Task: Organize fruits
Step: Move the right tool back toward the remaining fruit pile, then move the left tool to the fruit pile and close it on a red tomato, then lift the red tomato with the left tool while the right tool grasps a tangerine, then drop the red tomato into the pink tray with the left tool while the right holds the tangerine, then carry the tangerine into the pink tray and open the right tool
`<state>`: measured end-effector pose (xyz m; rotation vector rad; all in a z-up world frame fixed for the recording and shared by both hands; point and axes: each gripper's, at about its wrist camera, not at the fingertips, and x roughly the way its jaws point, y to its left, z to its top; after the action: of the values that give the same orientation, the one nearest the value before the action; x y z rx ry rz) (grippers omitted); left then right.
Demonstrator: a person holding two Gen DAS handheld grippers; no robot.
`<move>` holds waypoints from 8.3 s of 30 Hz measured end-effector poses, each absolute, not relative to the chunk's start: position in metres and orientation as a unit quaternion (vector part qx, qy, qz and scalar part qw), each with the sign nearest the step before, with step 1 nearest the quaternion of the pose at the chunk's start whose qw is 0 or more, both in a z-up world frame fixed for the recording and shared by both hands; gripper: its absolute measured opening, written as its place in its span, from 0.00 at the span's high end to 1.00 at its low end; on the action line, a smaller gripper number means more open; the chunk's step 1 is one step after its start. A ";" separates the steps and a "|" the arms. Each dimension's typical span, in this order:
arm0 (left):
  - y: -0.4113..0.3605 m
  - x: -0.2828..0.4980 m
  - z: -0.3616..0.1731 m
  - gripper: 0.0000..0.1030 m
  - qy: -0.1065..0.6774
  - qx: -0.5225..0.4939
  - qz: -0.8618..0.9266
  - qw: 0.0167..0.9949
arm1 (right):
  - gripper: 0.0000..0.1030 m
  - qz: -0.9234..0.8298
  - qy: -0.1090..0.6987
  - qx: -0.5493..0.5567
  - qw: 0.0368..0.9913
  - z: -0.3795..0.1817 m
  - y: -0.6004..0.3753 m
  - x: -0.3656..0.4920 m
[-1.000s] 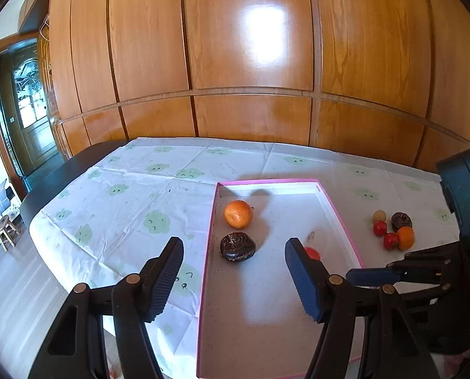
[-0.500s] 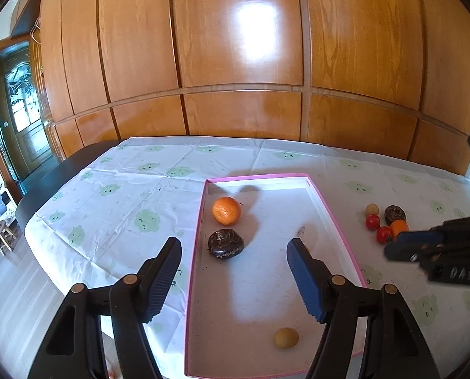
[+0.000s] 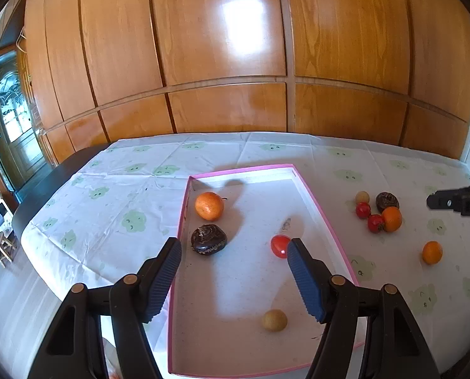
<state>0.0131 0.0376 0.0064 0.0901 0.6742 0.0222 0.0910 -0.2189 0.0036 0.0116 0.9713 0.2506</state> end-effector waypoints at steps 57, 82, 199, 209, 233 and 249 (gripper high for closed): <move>-0.095 0.159 -0.062 0.67 0.572 -0.133 -0.160 0.793 | 0.69 -0.037 0.480 0.122 0.868 -0.009 -0.348 0.111; -0.130 0.078 -0.072 0.75 0.509 0.049 -0.206 0.835 | 0.69 -0.044 0.487 0.136 0.862 -0.014 -0.356 0.112; 0.007 0.046 -0.025 0.46 0.417 -0.010 -0.051 0.907 | 0.66 0.130 0.579 -0.110 0.797 -0.073 -0.233 0.097; 0.013 0.040 -0.023 0.44 0.405 0.000 -0.038 0.914 | 0.66 0.124 0.574 -0.121 0.800 -0.073 -0.234 0.089; 0.060 0.029 -0.024 0.43 0.382 -0.034 0.007 0.924 | 0.66 0.217 0.522 -0.035 0.824 -0.023 -0.132 0.106; 0.075 0.025 -0.029 0.43 0.385 -0.042 0.021 0.922 | 0.65 0.196 0.530 0.016 0.825 -0.040 -0.055 0.165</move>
<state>0.0248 0.0755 -0.0293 -0.0871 0.7912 0.0423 0.1651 -0.0549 -0.0399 0.0339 1.1261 0.4170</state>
